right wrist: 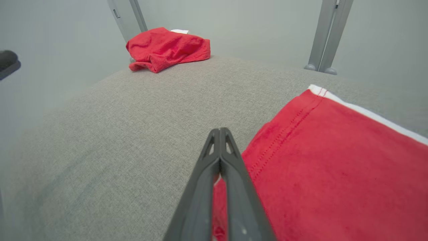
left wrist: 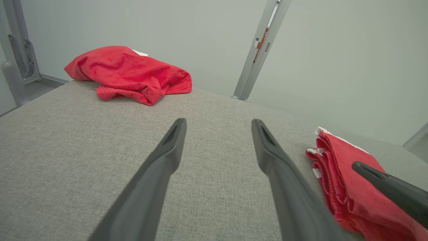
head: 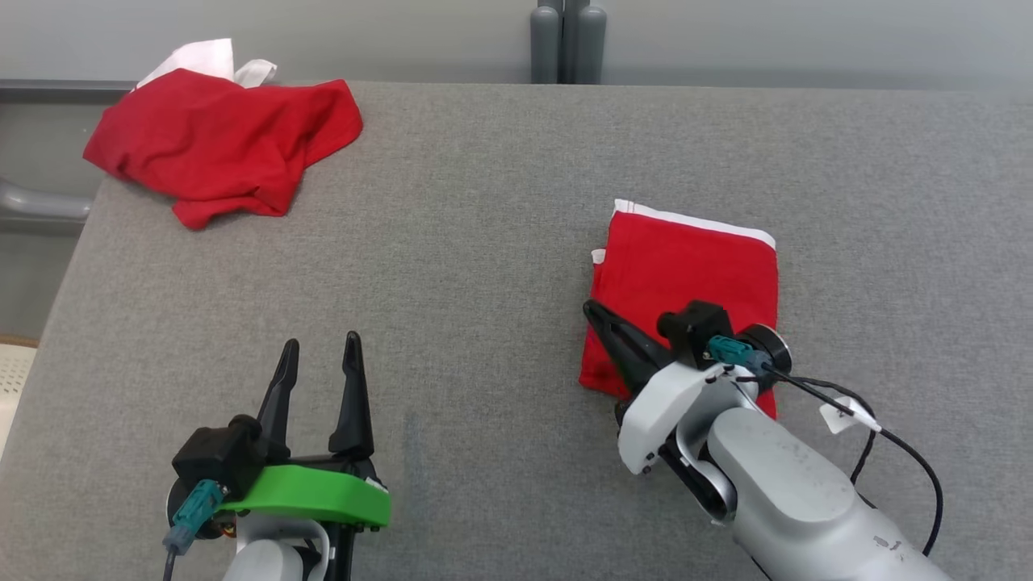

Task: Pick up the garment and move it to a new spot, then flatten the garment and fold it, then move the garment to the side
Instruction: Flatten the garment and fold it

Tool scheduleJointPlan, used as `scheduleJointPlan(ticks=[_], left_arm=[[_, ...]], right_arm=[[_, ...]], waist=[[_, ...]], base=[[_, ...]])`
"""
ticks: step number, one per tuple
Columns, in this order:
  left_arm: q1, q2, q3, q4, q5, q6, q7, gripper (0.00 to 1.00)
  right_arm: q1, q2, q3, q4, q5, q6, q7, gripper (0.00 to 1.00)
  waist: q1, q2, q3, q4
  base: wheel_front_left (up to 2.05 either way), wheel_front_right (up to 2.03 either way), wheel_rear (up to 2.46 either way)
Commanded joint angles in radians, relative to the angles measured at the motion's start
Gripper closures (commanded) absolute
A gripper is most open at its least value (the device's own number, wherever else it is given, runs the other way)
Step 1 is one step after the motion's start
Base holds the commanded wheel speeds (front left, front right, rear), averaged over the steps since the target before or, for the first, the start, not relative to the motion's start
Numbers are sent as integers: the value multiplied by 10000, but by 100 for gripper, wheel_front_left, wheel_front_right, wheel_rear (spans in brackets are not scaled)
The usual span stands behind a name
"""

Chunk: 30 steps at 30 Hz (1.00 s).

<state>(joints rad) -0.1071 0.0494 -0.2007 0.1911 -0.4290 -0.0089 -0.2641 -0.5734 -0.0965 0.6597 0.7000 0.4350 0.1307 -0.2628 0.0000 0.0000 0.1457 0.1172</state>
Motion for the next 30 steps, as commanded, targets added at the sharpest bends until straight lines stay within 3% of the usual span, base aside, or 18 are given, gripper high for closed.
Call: scheduleJointPlan(ticks=[1, 2, 3, 9, 18, 30], left_arm=[[-3, 24, 76, -13, 112, -33, -3, 0], [-17, 22, 106, -11, 162, -48, -5, 0], [-33, 22, 145, -12, 219, -62, -3, 0], [-111, 24, 371, 81, 458, -143, -5, 0], [310, 24, 554, 102, 549, -78, -5, 0], [1214, 24, 743, -136, 601, 148, -3, 0]], right_arm=[[313, -83, -300, -403, -187, 0, -28, 45], [428, -99, -523, -675, -295, 0, -28, 19], [563, -114, -768, -945, -404, 0, -28, 0], [1754, -44, -2719, -2605, -1162, 0, -28, 0], [3548, 177, -4964, -4056, -2035, 0, -28, 0], [5031, 423, -5962, -4993, -2371, 0, -28, 0]], waist=[[0, 0, -127, -188], [0, 0, -171, -246], [0, 0, -211, -299], [0, 0, -568, -696], [0, 0, -990, -1170], [0, 0, -1231, -1427]], base=[[0, 0, 0], [0, 0, 0], [0, 0, 0], [0, 0, 0], [0, 0, 0], [0, 0, 0]])
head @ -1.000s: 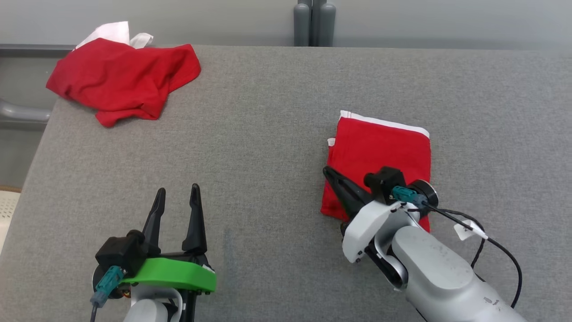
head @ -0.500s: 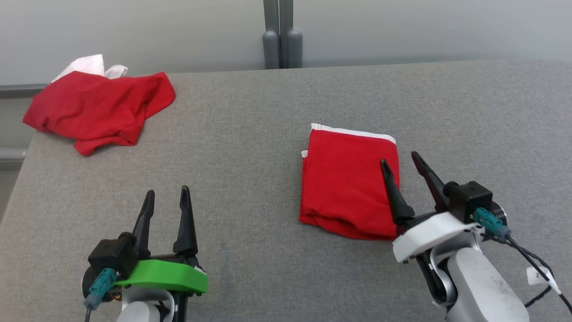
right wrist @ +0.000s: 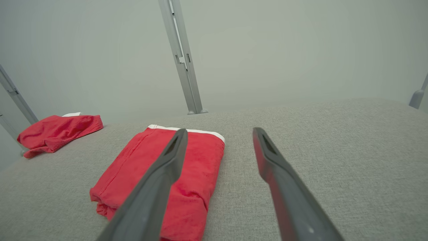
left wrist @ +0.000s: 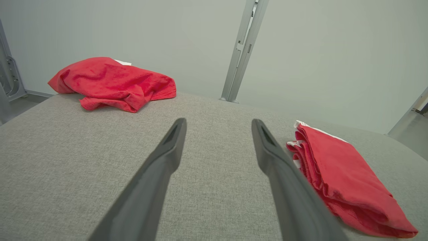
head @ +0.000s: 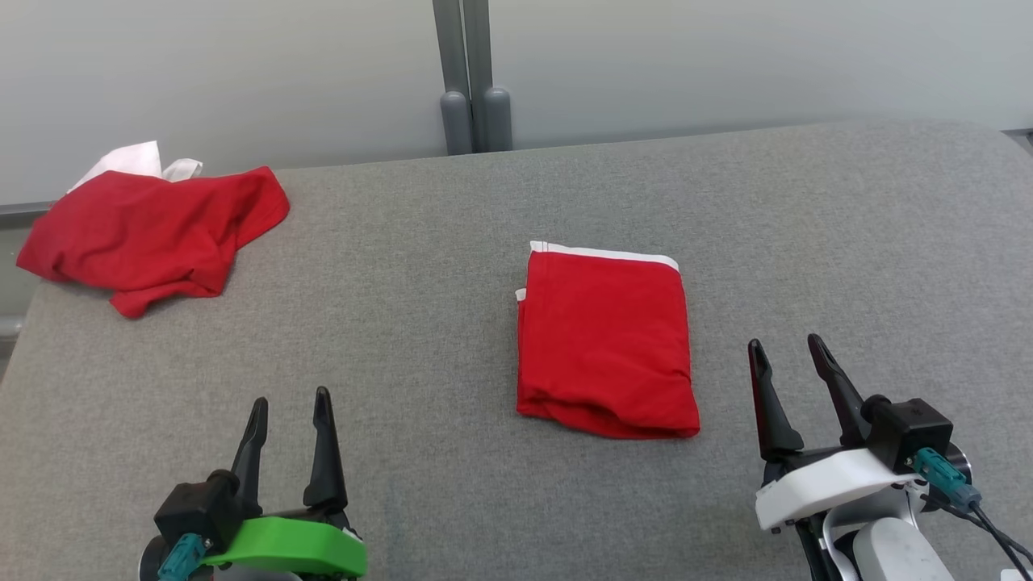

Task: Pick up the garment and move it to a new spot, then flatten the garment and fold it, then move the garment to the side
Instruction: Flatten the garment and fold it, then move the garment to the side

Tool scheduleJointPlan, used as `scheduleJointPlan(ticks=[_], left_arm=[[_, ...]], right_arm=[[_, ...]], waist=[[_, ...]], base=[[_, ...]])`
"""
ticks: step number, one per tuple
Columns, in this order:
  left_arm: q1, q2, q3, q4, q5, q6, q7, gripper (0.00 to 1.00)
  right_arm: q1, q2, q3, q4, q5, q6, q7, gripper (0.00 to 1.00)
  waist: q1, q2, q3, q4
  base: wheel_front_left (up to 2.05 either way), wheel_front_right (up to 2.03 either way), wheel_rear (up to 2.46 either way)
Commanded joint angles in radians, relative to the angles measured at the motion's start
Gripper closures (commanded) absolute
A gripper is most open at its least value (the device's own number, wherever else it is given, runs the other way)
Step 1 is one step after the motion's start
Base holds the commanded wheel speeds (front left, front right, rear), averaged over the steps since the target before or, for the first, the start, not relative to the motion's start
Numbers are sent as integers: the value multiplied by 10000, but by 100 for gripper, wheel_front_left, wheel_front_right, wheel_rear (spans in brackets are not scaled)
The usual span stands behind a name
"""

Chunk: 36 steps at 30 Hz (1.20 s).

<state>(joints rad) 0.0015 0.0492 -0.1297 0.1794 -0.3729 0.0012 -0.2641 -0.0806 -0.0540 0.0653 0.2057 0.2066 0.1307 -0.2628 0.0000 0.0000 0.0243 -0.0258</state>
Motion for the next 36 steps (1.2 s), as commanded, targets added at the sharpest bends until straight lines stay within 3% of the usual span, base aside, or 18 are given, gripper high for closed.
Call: scheduleJointPlan(ticks=[1, 20, 25, 30, 36], left_arm=[[151, 25, 29, -17, 74, 56, -3, 0], [125, 25, -123, -103, 295, 83, -3, 0], [-116, 25, -224, -115, 199, 83, -3, 0], [-355, 25, -380, -129, 73, 112, -3, 0], [-675, 27, -484, -142, -45, 160, -3, 0]], right_arm=[[155, 3, -46, -54, -116, 0, -28, 0], [-179, 9, -287, 495, -215, 0, 91, 0], [-1067, -352, -502, 1030, 173, 0, 1514, 0], [-2040, -947, -157, 1499, 841, 0, 3426, 0], [-3047, -1260, 268, 2425, 2034, 1, 4969, 0]], waist=[[0, 0, -39, 13], [0, 0, 12, 201], [0, 0, 303, 361], [0, 0, 733, 667], [0, 0, 1277, 1080]], base=[[0, 0, 0], [0, 0, 0], [0, 0, 0], [0, 0, 0], [0, 0, 0]])
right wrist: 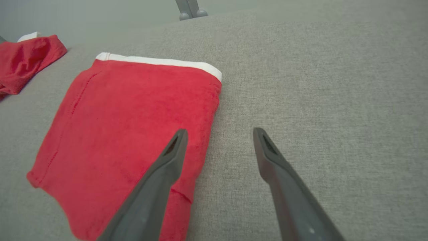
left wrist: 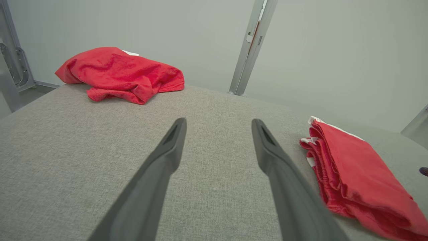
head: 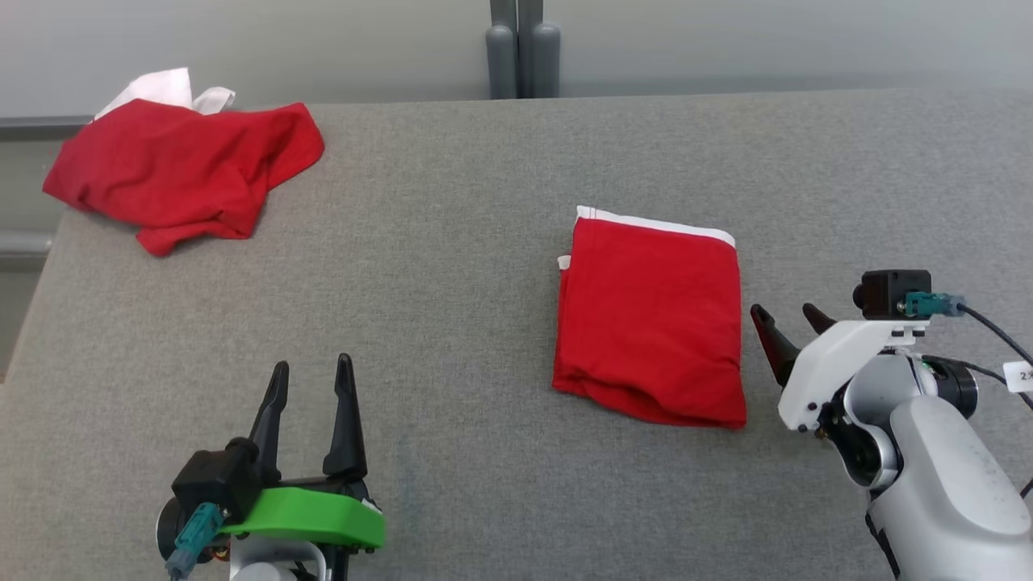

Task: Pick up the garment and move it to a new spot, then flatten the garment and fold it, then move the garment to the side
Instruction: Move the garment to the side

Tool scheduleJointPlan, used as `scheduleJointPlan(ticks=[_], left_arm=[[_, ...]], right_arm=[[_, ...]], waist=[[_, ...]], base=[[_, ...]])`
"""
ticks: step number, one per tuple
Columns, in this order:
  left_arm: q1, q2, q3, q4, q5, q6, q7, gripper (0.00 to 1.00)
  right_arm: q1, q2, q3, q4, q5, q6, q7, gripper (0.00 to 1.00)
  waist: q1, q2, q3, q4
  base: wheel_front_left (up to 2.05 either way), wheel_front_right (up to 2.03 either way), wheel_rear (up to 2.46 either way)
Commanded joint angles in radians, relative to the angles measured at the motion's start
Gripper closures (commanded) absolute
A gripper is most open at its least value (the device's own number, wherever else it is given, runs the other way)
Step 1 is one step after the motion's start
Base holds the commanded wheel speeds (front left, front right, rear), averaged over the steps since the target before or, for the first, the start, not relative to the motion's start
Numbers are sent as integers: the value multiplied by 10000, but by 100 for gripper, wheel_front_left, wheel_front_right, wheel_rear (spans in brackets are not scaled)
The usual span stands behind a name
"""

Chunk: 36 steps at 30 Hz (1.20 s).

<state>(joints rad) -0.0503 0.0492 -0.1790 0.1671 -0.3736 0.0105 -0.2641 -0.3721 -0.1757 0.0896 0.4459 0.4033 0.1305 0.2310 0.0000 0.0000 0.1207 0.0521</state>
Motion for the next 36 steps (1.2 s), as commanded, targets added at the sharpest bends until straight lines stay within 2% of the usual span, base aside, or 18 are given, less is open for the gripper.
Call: scheduleJointPlan(ticks=[1, 9, 10, 11, 12, 13, 14, 15, 16, 19, 26, 31, 36], left_arm=[[-200, 25, -10, -32, -60, 78, -3, 0], [-531, 25, -6, -17, -124, 80, -3, 0], [-548, 25, -4, -18, -127, 74, -3, 0], [-567, 25, 0, -19, -132, 79, -3, 0], [-599, 25, 10, -29, -136, 87, -3, 0], [-613, 25, 20, -37, -131, 99, -3, 0], [-620, 25, 28, -44, -118, 109, -5, 0], [-621, 25, 44, -54, -85, 111, -3, 0], [-620, 25, 61, -62, -50, 108, -3, 0], [-670, 25, 95, -88, 59, 45, -3, 0], [-862, 25, 160, -220, 462, -126, -3, 0], [-1081, 25, 102, -253, 761, -334, -3, 0], [-1316, 32, 37, -198, 1106, -477, -3, 0]], right_arm=[[-274, -57, 70, 170, 188, 3, 142, 0], [-1215, -176, 505, 1438, 966, 3, 583, 0], [-1295, -180, 573, 1569, 1039, 3, 574, 18], [-1356, -184, 628, 1667, 1126, 3, 587, 47], [-1437, -204, 712, 1800, 1201, 3, 584, 62], [-1484, -224, 773, 1872, 1248, 3, 550, 64], [-1516, -247, 842, 1936, 1285, 3, 516, 76], [-1572, -274, 921, 1996, 1342, 3, 474, 96], [-1629, -295, 989, 2017, 1393, 3, 418, 100], [-1794, -422, 1169, 2004, 1533, 2, 160, 100], [-2150, -976, 1418, 1888, 1474, 0, -615, 100], [-2457, -1371, 1224, 2073, 1210, 0, -1111, 100], [-2725, -1494, 1003, 2315, 1126, 0, -1399, 100]], waist=[[0, 0, 392, 357], [0, 0, 875, 698], [0, 0, 909, 715], [0, 0, 932, 723], [0, 0, 964, 724], [0, 0, 985, 716], [0, 0, 1004, 703], [0, 0, 1029, 671], [0, 0, 1048, 630], [0, 0, 1116, 456], [0, 0, 1358, -410], [0, 0, 1618, -1385], [0, 0, 1917, -2336]], base=[[0, 0, 0], [0, 0, 0], [0, 0, 0], [0, 0, 0], [0, 0, 0], [0, 0, 0], [0, 0, 0], [0, 0, 0], [0, 0, 0], [0, 0, 0], [0, 0, 0], [0, 0, 0], [0, 0, 0]])
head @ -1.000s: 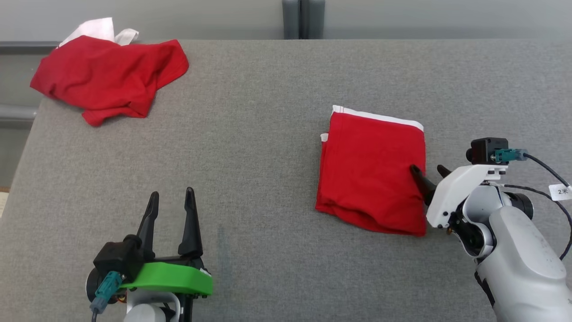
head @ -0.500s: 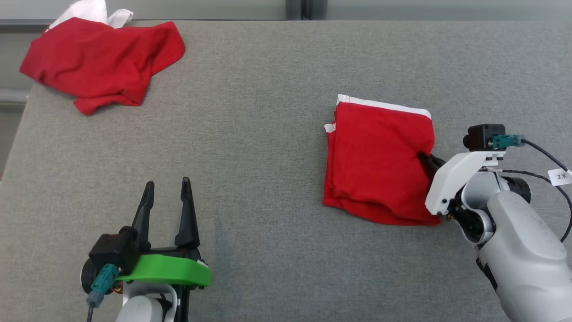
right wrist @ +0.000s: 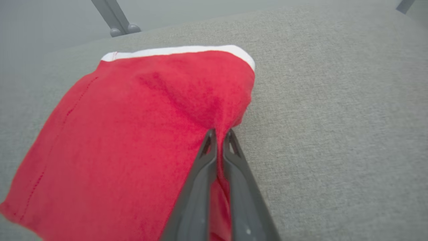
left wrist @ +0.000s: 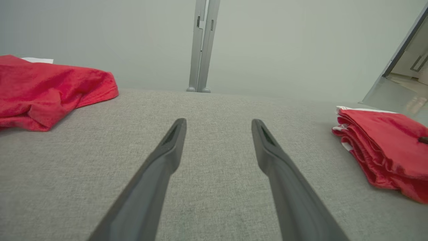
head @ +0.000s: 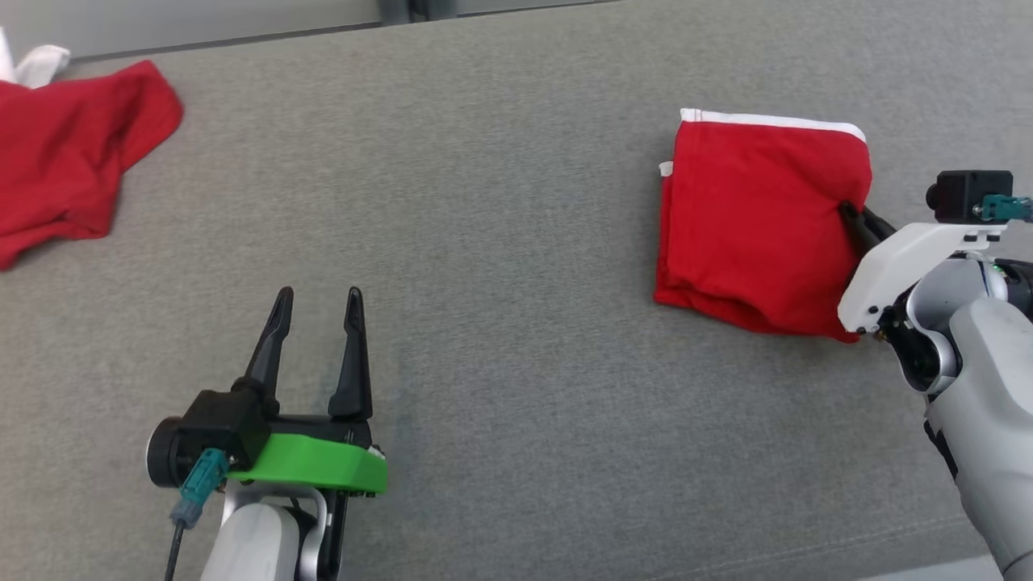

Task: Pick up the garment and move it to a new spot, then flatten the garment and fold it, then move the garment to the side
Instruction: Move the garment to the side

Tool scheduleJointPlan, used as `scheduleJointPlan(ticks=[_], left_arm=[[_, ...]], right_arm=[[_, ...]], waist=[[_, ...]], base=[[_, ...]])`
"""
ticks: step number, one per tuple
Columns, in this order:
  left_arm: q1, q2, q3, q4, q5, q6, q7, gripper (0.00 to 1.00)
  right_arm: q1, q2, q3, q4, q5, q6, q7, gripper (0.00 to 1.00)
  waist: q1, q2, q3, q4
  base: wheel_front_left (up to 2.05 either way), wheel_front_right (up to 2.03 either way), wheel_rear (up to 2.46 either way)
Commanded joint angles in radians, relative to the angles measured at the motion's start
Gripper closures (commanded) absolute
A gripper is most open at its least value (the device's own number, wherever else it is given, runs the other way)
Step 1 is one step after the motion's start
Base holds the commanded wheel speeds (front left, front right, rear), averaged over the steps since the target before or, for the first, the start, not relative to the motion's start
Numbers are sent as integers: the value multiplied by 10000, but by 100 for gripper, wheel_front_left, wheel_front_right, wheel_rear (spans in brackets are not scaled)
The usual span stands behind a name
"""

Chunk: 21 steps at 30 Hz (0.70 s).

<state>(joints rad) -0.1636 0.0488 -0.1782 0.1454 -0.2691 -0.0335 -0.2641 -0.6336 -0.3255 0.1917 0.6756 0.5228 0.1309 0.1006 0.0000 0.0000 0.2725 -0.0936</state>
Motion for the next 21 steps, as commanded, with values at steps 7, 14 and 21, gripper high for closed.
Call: scheduleJointPlan(ticks=[7, 14, 21], left_arm=[[-550, 163, 45, 156, 419, -260, -3, 0], [-831, 278, 47, 133, 600, -333, -3, 0], [-973, 304, 3, -44, 673, -329, -4, 0]], right_arm=[[-627, 187, -155, 331, -133, -4, -548, 100], [-1326, 458, -44, 942, -456, -4, -1066, 100], [-2141, 117, -280, 1905, -1018, -4, -1582, 100]], waist=[[0, 0, 903, -1940], [0, 0, 1350, -2164], [0, 0, 1664, -1767]], base=[[0, 0, 0], [0, 0, 0], [0, 0, 0]])
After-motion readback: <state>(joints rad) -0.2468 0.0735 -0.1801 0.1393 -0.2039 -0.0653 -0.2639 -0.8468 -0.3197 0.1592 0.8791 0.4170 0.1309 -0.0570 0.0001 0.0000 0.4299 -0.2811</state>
